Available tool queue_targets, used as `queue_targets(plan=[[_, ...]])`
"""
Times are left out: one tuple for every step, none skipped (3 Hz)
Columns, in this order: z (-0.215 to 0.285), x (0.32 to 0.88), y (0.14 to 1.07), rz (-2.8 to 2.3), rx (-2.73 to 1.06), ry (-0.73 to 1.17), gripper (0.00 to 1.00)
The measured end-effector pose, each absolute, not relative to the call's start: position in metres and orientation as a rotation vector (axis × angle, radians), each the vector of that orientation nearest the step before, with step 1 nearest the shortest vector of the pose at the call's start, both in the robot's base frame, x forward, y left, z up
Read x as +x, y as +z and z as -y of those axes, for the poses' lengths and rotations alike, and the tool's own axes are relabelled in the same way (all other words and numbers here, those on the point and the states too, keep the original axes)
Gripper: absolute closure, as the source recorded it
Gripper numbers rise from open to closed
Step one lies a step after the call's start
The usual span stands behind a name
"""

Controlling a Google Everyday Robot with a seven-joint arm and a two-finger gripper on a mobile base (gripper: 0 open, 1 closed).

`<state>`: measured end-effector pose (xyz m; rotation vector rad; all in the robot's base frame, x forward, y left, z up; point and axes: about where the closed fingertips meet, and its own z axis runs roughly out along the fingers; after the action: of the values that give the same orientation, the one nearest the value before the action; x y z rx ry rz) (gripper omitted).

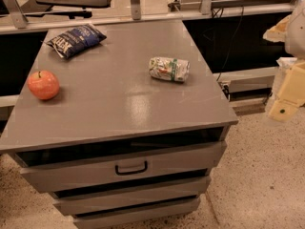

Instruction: Place 7up can upright

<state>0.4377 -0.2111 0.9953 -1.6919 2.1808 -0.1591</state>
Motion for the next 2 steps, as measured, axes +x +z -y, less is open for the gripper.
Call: queue_targets(plan=[[0.211, 0.438, 0.995, -2.181, -1.692, -0.159, 0.0], [0.19, 0.473, 0.979, -2.127, -1.7, -0.148, 0.0]])
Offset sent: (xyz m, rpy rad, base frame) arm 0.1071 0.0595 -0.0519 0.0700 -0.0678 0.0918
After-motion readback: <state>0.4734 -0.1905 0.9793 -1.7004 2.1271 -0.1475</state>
